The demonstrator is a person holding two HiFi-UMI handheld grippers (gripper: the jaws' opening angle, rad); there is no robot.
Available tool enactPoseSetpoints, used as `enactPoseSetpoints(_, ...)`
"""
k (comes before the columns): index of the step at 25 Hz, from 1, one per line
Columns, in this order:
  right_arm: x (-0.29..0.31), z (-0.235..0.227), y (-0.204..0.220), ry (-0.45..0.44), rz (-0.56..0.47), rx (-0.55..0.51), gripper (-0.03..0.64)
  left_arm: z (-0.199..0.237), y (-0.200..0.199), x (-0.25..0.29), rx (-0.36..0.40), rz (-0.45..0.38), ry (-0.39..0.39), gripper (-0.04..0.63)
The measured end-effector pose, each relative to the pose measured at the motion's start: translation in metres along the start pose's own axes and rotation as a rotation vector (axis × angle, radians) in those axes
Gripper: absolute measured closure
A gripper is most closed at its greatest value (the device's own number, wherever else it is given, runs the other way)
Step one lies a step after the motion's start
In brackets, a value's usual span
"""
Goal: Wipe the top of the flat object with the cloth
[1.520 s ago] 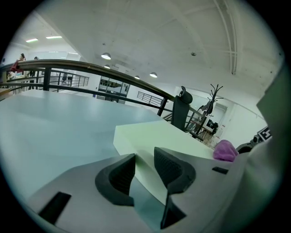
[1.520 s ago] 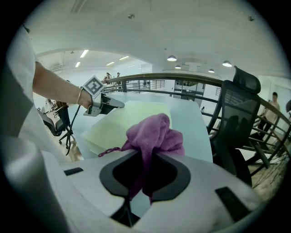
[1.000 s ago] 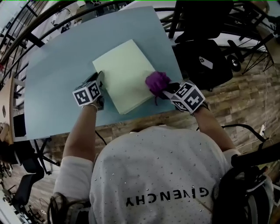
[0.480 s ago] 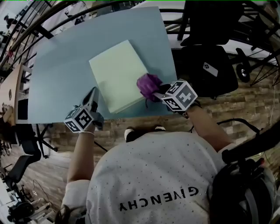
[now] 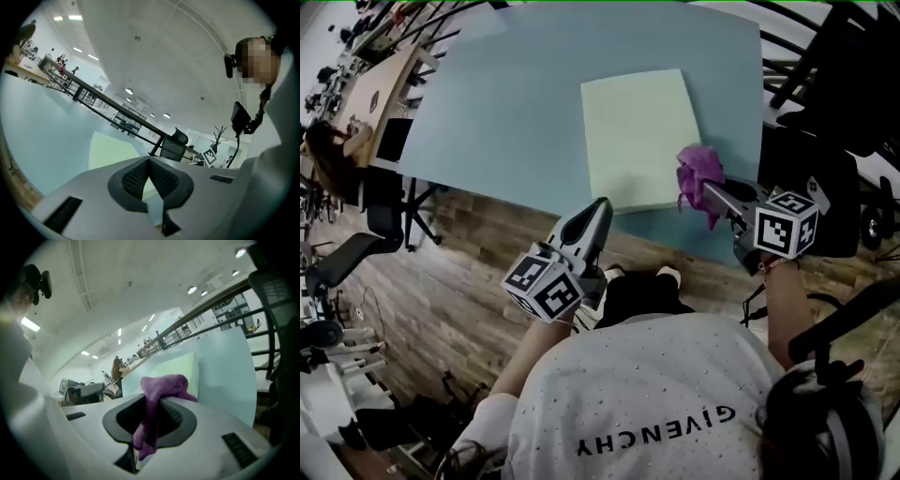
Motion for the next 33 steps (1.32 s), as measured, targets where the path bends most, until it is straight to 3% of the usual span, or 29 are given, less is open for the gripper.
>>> enactPoseSetpoints(2, 0.006, 0.015, -0.027, 0.017, -0.088, -0.044, 0.551, 0.006, -0.002, -0.021, 0.01, 0.002, -0.014, 0.595)
enactPoseSetpoints(5, 0.007, 0.044, -0.064, 0.065, -0.222, -0.149, 0.552, 0.023, -0.006, -0.042, -0.095, 0.008, -0.063, 0.595)
enactPoseSetpoints(7, 0.001, 0.065, -0.074, 0.12, -0.267, -0.224, 0.552, 0.024, -0.016, -0.05, -0.12, -0.01, -0.058, 0.595)
enactPoseSetpoints(10, -0.006, 0.094, -0.066, 0.185, -0.263, -0.27, 0.555, 0.018, -0.032, -0.065, -0.051, -0.022, -0.014, 0.595)
enactPoseSetpoints(16, -0.016, 0.127, -0.023, 0.254, -0.268, -0.204, 0.555, -0.006, -0.044, -0.102, 0.044, -0.036, 0.059, 0.595)
enactPoseSetpoints(23, -0.029, 0.199, 0.005, 0.352, -0.277, -0.223, 0.555, -0.017, -0.065, -0.171, 0.065, -0.064, 0.129, 0.595)
enactPoseSetpoints(33, -0.061, 0.212, -0.005, 0.417, -0.312, -0.237, 0.555, -0.034, -0.077, -0.178, 0.093, -0.084, 0.165, 0.595)
Point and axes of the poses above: the fingertips, and each gripper's own axes: x forward along the fingers, z to its left, y out of its underside, the point moved 2 cm from there along -x, backward along the fingers, and after that the axes turned 6 degrees about y, right-handed, at the moved point
